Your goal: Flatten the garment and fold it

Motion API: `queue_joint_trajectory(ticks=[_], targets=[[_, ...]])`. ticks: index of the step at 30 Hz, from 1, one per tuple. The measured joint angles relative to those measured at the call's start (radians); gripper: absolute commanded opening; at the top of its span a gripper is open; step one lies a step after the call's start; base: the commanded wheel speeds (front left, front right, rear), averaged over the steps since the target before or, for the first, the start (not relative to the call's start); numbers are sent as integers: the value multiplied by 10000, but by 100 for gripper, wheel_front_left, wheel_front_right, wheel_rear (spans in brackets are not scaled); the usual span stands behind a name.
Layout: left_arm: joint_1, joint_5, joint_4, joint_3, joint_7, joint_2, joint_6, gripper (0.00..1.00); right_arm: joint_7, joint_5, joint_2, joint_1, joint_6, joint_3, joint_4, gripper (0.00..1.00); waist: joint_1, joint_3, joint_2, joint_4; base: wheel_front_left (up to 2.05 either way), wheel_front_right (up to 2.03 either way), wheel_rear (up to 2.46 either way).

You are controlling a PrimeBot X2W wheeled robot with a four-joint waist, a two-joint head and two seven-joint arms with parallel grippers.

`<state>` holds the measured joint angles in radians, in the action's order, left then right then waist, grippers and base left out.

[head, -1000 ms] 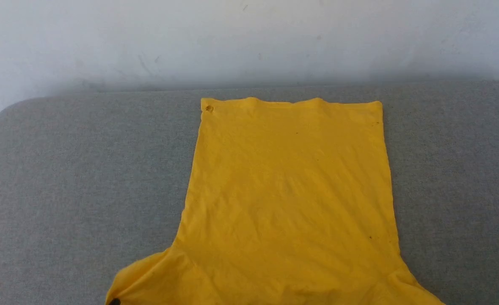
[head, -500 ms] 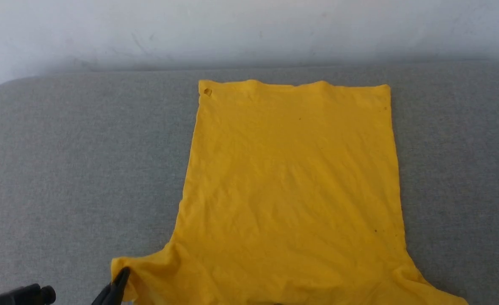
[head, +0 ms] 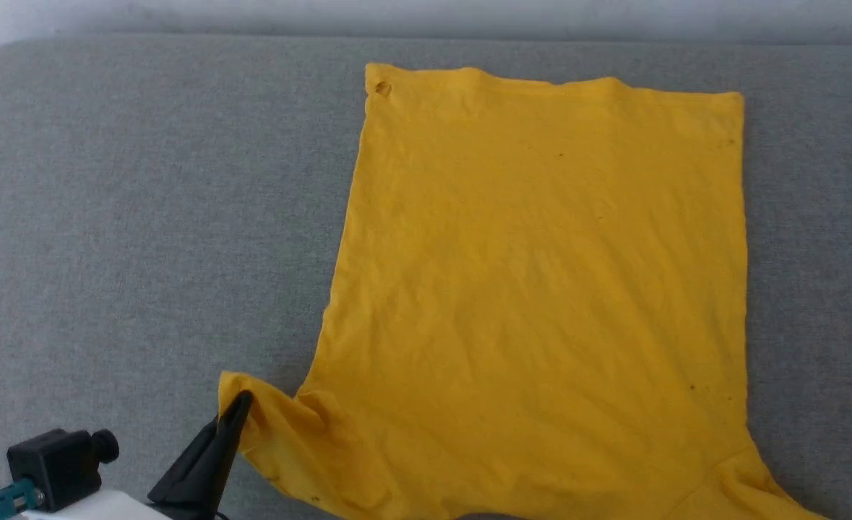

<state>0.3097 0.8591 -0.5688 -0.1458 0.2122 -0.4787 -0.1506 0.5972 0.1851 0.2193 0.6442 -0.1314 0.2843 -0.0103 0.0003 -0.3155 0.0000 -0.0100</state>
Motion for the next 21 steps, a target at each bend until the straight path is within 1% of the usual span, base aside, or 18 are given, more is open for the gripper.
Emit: queue_joint_trajectory(ticks=[6,9,14,17,21], targets=[[-557,-92,0,-209,-29,17,182,0,230,-851,-58,1055,0,163,1703,100,0,-842,0,-398,0,0,0],[-793,-153,73,-272,-104,42,272,0,591,-1337,-257,1343,-2,579,2249,100,-1,-1269,0,-596,0,0,0],[-1159,-192,278,-385,-196,67,437,0,951,-2111,-456,1403,-2,1009,2700,100,-1,-1867,0,-935,0,0,0],[-1330,-255,360,-441,-209,100,499,0,1034,-2324,-600,1458,0,1306,2859,100,-2,-2124,0,-1143,0,0,0],[-1386,-282,426,-485,-280,125,541,0,991,-2585,-731,1525,-2,1425,2989,100,-2,-2405,0,-1354,0,0,0]])
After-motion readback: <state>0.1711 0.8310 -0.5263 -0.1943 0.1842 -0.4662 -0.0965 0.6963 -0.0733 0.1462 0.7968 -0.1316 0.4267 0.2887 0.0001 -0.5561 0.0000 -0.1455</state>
